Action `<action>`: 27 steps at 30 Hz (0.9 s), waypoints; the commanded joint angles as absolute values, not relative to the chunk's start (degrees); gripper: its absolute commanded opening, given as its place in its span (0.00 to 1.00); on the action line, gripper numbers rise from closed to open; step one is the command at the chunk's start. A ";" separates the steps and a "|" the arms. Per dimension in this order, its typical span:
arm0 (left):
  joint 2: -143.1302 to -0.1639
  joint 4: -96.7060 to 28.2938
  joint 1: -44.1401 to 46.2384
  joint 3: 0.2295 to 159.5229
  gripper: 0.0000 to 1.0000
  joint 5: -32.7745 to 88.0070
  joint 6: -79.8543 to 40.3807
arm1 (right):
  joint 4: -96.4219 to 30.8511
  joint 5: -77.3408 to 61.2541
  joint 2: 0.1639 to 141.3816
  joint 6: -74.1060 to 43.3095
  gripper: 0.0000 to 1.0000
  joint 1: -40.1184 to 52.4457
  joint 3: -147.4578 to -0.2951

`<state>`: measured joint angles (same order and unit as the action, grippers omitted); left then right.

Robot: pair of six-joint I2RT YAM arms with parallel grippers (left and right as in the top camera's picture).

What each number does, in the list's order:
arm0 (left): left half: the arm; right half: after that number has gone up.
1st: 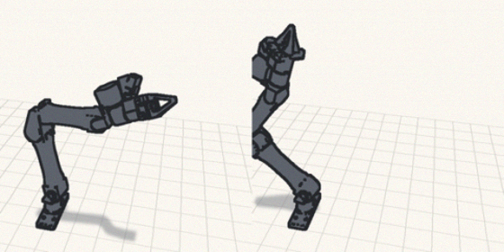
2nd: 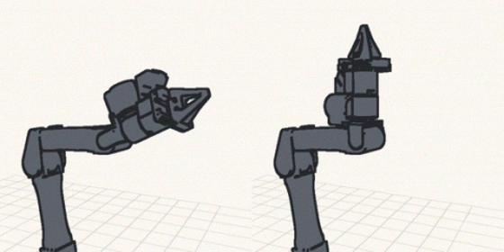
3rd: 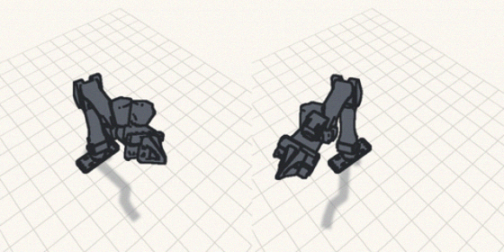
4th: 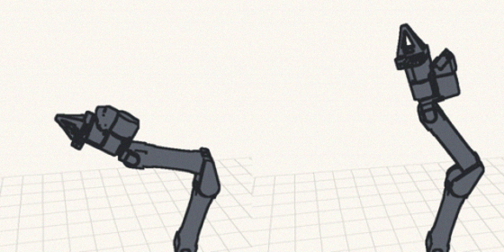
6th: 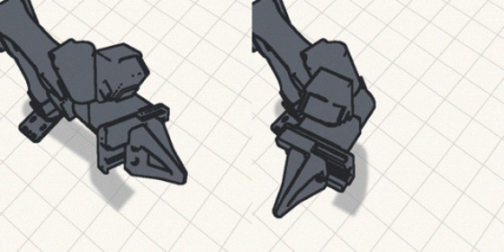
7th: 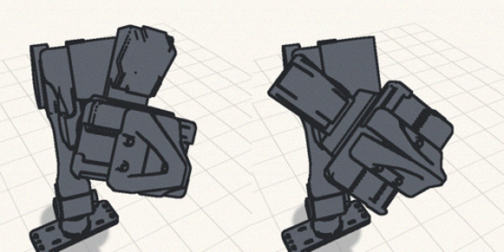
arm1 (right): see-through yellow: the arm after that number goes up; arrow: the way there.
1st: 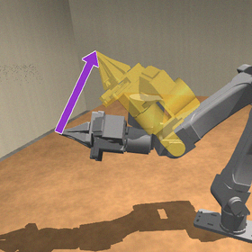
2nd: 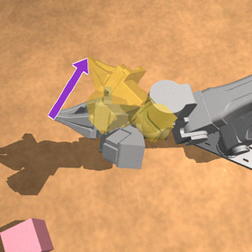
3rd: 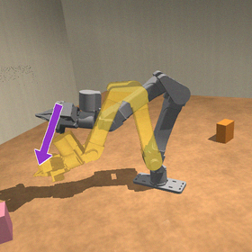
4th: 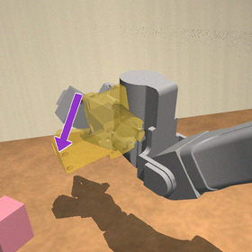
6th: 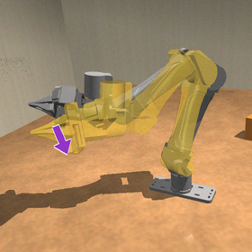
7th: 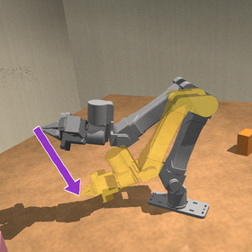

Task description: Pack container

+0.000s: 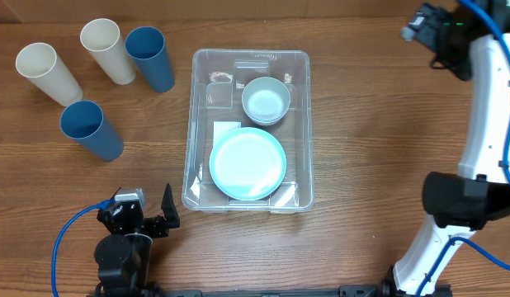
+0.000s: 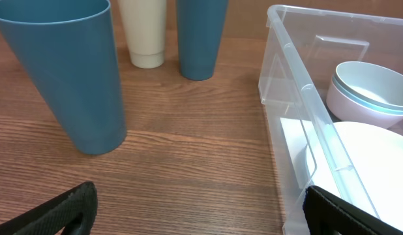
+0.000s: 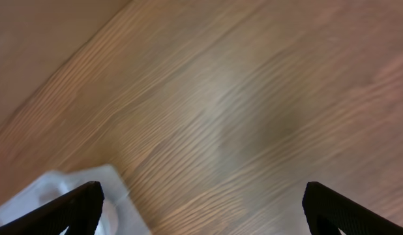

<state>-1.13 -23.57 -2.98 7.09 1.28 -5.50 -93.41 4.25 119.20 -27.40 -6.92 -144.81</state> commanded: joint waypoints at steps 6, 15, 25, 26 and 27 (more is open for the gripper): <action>-0.73 -23.33 -2.59 6.85 1.00 0.67 -4.23 | -94.85 3.79 118.21 -28.56 1.00 -12.56 -145.88; -0.73 -21.23 -2.59 6.85 1.00 2.17 -4.56 | -94.83 3.79 118.21 -28.56 1.00 -12.56 -145.88; -12.95 -23.70 -2.59 27.55 1.00 15.86 -2.68 | -94.83 3.79 118.21 -28.56 1.00 -12.56 -145.88; -17.15 -26.41 -2.59 31.97 1.00 14.52 -2.33 | -94.83 3.79 118.21 -28.58 1.00 -12.56 -145.88; -23.46 -30.37 -2.59 38.30 1.00 12.99 -1.80 | -94.83 3.79 118.21 -28.56 1.00 -12.56 -145.88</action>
<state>-12.88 -25.45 -2.98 26.11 14.61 -4.19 -95.15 3.38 119.22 -28.29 -12.67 -144.81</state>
